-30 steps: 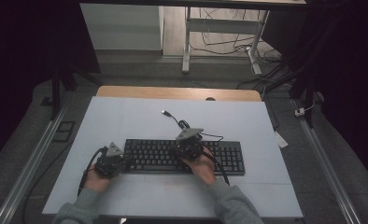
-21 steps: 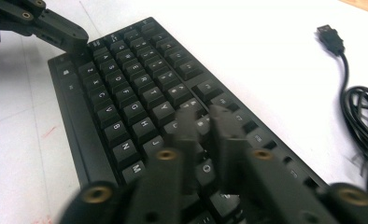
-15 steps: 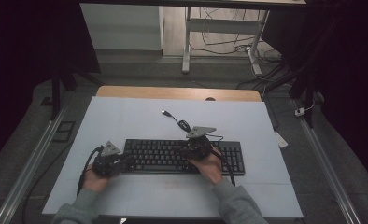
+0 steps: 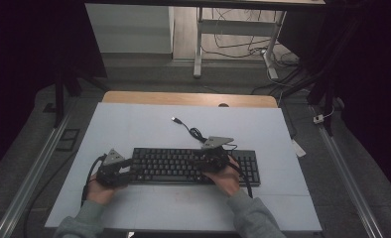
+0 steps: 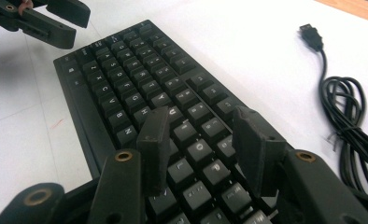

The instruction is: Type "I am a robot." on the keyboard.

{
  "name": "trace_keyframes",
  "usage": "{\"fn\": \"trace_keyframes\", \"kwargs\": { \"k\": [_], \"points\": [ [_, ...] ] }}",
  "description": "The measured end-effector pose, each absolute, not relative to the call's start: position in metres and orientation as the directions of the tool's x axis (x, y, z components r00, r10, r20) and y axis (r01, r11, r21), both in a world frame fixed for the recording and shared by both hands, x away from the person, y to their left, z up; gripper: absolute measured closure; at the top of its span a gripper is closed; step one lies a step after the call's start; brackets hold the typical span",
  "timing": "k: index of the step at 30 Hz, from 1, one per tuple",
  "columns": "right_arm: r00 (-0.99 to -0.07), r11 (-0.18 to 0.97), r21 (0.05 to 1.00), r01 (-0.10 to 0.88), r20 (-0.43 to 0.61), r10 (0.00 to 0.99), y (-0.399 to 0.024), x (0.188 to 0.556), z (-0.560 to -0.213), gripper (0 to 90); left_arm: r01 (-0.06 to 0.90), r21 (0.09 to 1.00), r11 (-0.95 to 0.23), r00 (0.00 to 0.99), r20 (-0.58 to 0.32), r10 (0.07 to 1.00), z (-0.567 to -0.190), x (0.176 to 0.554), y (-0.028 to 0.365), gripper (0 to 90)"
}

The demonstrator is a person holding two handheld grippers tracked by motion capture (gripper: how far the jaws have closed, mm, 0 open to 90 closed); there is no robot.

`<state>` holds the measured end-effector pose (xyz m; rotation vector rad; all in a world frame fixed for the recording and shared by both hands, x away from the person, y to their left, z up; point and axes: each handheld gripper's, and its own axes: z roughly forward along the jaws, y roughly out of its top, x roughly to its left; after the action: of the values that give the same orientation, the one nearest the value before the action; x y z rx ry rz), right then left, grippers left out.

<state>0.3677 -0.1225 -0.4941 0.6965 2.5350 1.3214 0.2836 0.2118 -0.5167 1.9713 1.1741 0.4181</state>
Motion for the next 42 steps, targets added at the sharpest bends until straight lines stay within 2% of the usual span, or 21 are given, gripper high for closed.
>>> {"fn": "trace_keyframes", "kwargs": {
  "k": [16,30,36,42],
  "points": [
    [-0.824,0.458,0.82,0.342,0.028,0.565,-0.177,0.353,-0.491,56.5,0.598,0.762,-0.249,0.541,-0.154,0.827,-0.51,0.285,0.212,38.6],
    [-0.816,0.458,0.823,0.337,0.012,0.578,-0.192,0.346,-0.489,56.4,0.544,0.766,-0.344,0.664,-0.142,0.734,-0.484,0.295,0.189,36.4],
    [-0.813,0.447,0.827,0.341,0.021,0.582,-0.196,0.347,-0.49,56.2,0.537,0.74,-0.405,0.708,-0.135,0.693,-0.478,0.306,0.172,44.0],
    [-0.813,0.453,0.823,0.343,0.018,0.582,-0.195,0.347,-0.491,56.0,0.519,0.732,-0.441,0.75,-0.143,0.646,-0.481,0.306,0.161,57.7]
  ]
}}
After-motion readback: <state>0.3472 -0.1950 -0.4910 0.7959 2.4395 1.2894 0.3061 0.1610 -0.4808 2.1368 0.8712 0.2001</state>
